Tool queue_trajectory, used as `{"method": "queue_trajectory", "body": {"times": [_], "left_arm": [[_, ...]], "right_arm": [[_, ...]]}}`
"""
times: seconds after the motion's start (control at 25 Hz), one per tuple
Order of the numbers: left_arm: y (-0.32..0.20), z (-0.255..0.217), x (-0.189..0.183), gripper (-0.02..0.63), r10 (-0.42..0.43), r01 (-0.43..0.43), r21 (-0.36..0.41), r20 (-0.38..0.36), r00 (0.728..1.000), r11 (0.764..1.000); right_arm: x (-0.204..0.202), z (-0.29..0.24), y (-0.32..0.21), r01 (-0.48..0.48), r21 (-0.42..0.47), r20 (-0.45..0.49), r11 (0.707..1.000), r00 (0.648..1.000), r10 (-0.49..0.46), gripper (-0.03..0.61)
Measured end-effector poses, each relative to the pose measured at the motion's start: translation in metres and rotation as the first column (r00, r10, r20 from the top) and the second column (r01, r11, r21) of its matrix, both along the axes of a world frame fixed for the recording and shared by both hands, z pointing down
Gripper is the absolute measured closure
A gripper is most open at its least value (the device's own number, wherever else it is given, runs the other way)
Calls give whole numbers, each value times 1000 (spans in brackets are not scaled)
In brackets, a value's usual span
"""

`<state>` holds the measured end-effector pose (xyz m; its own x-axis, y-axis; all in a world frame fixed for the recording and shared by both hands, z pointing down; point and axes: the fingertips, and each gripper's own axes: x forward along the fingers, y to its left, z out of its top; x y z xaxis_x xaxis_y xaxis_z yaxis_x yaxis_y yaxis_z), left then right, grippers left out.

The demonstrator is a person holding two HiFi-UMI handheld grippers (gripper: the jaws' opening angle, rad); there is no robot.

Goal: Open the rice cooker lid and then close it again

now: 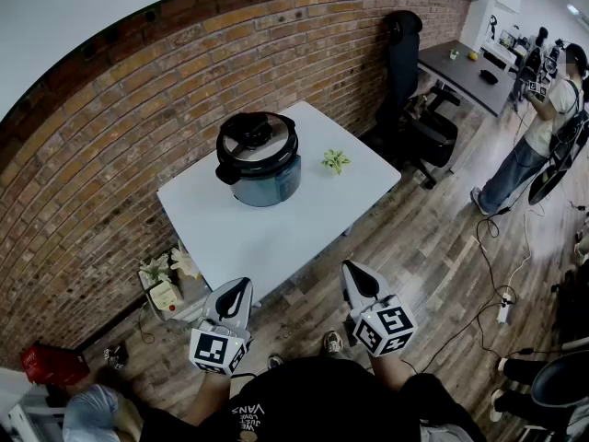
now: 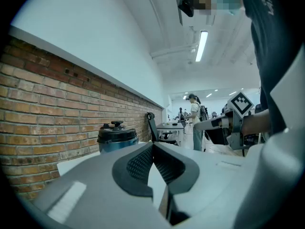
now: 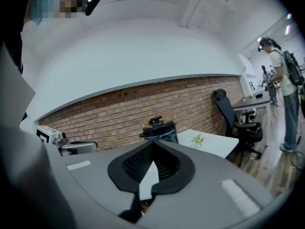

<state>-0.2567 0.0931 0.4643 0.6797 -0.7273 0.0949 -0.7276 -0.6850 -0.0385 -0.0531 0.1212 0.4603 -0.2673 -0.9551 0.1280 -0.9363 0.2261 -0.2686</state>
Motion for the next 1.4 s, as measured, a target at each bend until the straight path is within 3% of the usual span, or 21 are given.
{"method": "queue_trajectory", "body": {"times": [0.16,0.2,0.28,0.36,0.52,0.92,1.4], "left_arm": [[-3,-7,23,610,2,-2,-10,-76,997,1000],[-4,-7,28,577,2,-3,-13,-85,996,1000],[-7,-5,38,468,-8,6,-17,-91,996,1000],[-11,-4,47,421,-32,30,-23,-94,995,999],[-17,-4,58,325,-100,96,-36,-120,988,995],[-33,-3,70,308,-200,196,-52,-92,975,979],[-103,-7,74,308,-167,163,-49,-89,982,985]], "right_arm": [[15,-2,-8,68,27,91,997,993,-70,572],[18,-3,-11,84,35,113,996,990,-87,573],[27,-3,-17,98,40,133,994,986,-103,471],[35,-2,-23,120,35,132,992,984,-124,309],[51,-1,-32,189,34,131,981,973,-192,268],[81,7,-53,262,17,167,965,951,-261,258],[72,5,-124,272,-1,177,962,947,-267,258]]}}
